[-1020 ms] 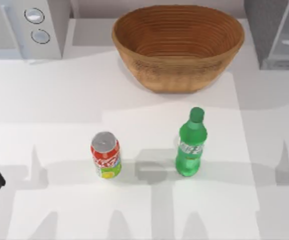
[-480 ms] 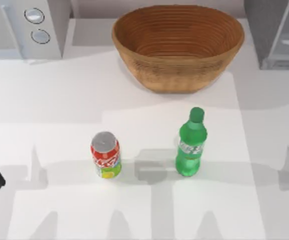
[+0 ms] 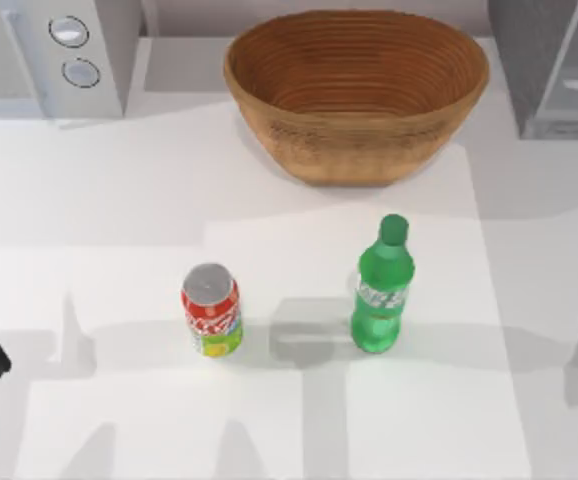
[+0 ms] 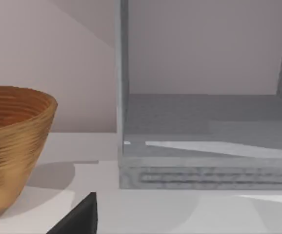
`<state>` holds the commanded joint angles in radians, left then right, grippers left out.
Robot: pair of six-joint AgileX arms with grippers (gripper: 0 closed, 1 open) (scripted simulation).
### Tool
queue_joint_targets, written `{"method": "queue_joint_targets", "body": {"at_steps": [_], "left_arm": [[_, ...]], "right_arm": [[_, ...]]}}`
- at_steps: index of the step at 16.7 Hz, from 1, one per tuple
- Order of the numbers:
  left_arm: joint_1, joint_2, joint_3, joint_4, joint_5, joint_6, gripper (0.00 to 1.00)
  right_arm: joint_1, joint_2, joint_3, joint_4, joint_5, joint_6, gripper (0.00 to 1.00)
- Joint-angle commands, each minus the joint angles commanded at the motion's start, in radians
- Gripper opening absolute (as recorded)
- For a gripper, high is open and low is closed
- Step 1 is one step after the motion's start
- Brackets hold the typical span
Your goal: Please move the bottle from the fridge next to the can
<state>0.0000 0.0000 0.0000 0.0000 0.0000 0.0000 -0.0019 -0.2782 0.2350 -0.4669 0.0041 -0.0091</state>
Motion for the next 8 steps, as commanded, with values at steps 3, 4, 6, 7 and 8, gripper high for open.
{"method": "queue_joint_targets", "body": {"at_steps": [3, 4, 6, 7, 8], "left_arm": [[0.0, 0.0, 0.0, 0.0, 0.0, 0.0, 1.0], [0.0, 0.0, 0.0, 0.0, 0.0, 0.0, 1.0], [0.0, 0.0, 0.0, 0.0, 0.0, 0.0, 1.0], [0.0, 0.0, 0.0, 0.0, 0.0, 0.0, 1.0], [0.0, 0.0, 0.0, 0.0, 0.0, 0.0, 1.0]], "right_arm": [[0.003, -0.143, 0.117, -0.281, -0.004, -0.002, 1.0], [0.003, -0.191, 0.156, -0.374, -0.005, -0.002, 1.0], [0.004, -0.282, 0.231, -0.552, -0.007, -0.003, 1.0], [0.003, -0.325, 0.266, -0.635, -0.007, -0.003, 1.0], [0.003, -0.365, 0.298, -0.712, -0.007, -0.003, 1.0]]}}
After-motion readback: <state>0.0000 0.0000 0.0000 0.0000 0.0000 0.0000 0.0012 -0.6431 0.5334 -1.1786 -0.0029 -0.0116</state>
